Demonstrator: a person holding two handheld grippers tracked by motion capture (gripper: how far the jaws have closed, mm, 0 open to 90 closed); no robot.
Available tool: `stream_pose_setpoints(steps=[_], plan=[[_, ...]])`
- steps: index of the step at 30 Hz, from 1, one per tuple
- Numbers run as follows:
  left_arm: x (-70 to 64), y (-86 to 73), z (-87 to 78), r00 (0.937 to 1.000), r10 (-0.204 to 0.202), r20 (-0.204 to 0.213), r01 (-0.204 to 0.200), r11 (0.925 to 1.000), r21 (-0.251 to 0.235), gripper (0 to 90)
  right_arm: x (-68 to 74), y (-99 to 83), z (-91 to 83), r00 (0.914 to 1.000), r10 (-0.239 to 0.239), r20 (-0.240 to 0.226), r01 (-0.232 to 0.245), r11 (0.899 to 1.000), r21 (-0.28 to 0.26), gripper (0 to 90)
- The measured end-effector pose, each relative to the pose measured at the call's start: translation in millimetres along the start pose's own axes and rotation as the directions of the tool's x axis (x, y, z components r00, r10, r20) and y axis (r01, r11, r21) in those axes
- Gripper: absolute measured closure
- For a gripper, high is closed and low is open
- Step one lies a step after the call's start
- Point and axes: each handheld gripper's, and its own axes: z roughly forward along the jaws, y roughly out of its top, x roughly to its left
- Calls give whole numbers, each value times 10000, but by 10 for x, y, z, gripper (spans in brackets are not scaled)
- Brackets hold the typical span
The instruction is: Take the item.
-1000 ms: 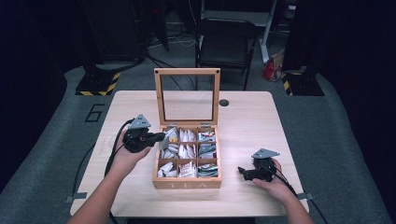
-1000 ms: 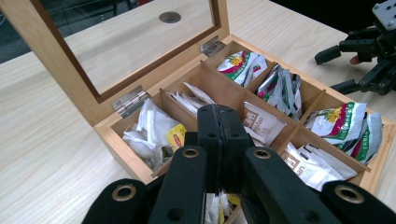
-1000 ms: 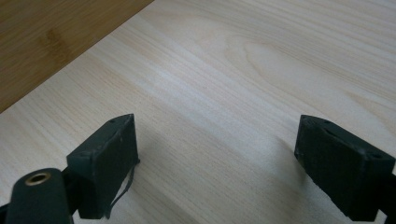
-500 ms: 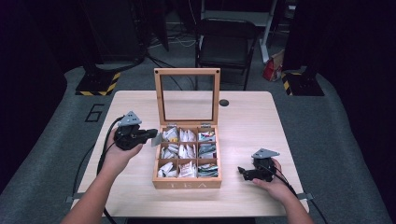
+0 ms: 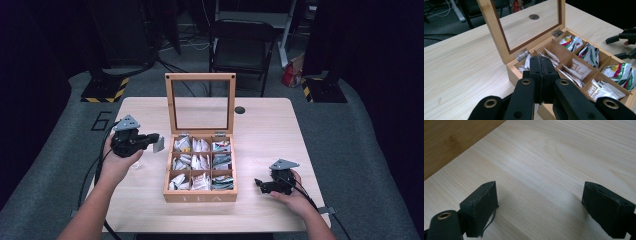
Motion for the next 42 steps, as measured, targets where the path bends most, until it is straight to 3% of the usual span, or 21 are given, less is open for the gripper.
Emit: stream_pose_setpoints(steps=[25, 42], plan=[[279, -66, -241, 9957, -569, -730, 555, 9982, -219, 895, 1, 0, 0, 10000, 7, -5, -7, 10000, 3, 126], [490, -175, -401, 9843, -1148, -1338, 1085, 9927, -530, 895, 0, 0, 0, 10000, 5, -7, -5, 10000, 8, 125]])
